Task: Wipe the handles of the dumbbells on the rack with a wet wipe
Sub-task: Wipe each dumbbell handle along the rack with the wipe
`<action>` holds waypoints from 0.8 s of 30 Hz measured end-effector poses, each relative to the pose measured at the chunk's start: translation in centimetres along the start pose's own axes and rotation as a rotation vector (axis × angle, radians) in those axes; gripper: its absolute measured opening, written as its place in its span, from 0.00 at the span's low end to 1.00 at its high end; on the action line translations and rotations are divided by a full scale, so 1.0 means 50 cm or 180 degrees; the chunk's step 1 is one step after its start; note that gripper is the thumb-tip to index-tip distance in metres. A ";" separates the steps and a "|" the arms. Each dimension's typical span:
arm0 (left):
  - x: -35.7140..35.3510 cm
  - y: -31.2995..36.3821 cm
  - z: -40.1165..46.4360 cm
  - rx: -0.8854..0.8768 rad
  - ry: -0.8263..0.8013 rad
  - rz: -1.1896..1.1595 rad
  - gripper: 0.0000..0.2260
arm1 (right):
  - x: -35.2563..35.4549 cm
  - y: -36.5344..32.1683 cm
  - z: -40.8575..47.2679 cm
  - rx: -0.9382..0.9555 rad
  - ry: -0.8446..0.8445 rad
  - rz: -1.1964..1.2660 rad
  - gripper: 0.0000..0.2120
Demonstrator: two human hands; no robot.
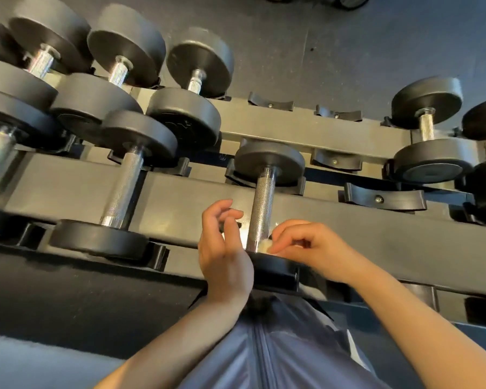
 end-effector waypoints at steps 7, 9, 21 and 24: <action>0.005 0.002 0.012 0.0172 0.0021 -0.0063 0.08 | -0.027 -0.079 0.034 0.0237 -0.0212 -0.1048 0.05; 0.005 0.001 0.014 0.0241 0.0075 -0.0089 0.09 | -0.069 -0.110 0.063 0.0392 -0.0588 -0.1703 0.06; 0.009 0.006 0.008 0.0137 0.0214 -0.0084 0.11 | -0.007 -0.044 0.016 -0.0127 -0.0487 -0.0601 0.05; 0.011 0.009 0.008 -0.0040 0.0225 -0.0042 0.11 | -0.007 -0.025 0.016 -0.0354 -0.0577 -0.0574 0.08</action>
Point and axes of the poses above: each hand's wrist, its own z-axis towards the middle knuckle, its own x-axis out of the back of the hand, y = z × x, the point moved 9 cm from there along z, towards the middle knuckle, and after that the axes turned 8 degrees about y, right-handed, at the moved point
